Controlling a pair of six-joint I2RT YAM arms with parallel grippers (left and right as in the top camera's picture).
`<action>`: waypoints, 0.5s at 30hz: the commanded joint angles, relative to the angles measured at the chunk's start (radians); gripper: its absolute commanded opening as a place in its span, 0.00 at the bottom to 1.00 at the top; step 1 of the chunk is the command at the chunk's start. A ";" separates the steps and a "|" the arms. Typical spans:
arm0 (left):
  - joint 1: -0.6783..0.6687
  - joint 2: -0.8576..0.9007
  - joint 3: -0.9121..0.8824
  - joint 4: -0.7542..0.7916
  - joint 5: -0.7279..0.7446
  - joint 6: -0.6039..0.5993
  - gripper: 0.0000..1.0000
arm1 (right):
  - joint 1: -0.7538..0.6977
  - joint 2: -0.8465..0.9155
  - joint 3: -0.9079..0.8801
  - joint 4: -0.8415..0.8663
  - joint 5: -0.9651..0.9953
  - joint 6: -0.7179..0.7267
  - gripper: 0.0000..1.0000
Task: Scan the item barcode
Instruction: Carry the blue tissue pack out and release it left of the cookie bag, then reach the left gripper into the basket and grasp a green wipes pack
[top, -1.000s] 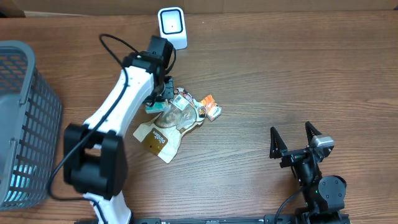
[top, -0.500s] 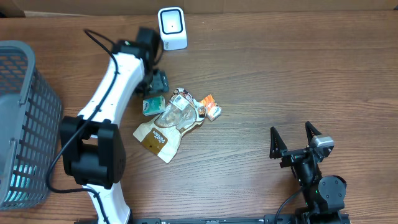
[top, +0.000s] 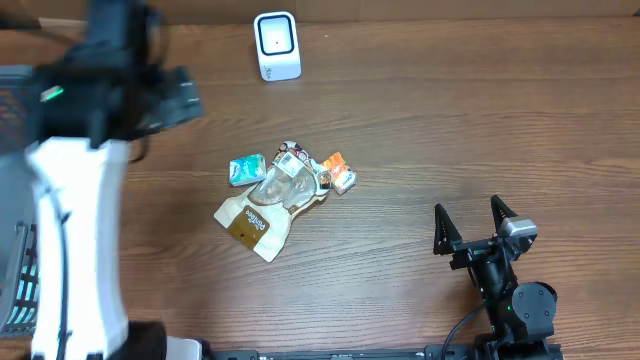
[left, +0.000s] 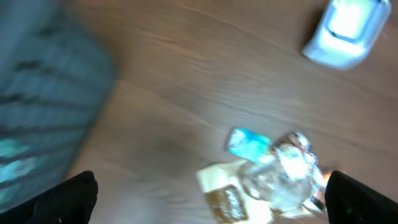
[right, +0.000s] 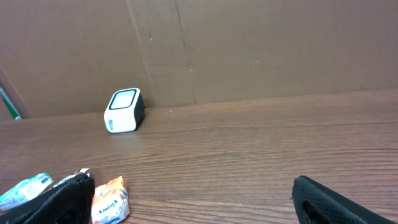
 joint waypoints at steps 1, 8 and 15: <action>0.124 -0.039 0.009 -0.041 -0.040 0.000 0.99 | -0.003 -0.007 -0.011 0.004 0.009 0.007 1.00; 0.357 -0.043 -0.023 -0.063 -0.060 -0.052 1.00 | -0.003 -0.007 -0.011 0.004 0.009 0.007 1.00; 0.676 -0.042 -0.093 0.018 0.092 -0.050 1.00 | -0.003 -0.007 -0.011 0.004 0.009 0.007 1.00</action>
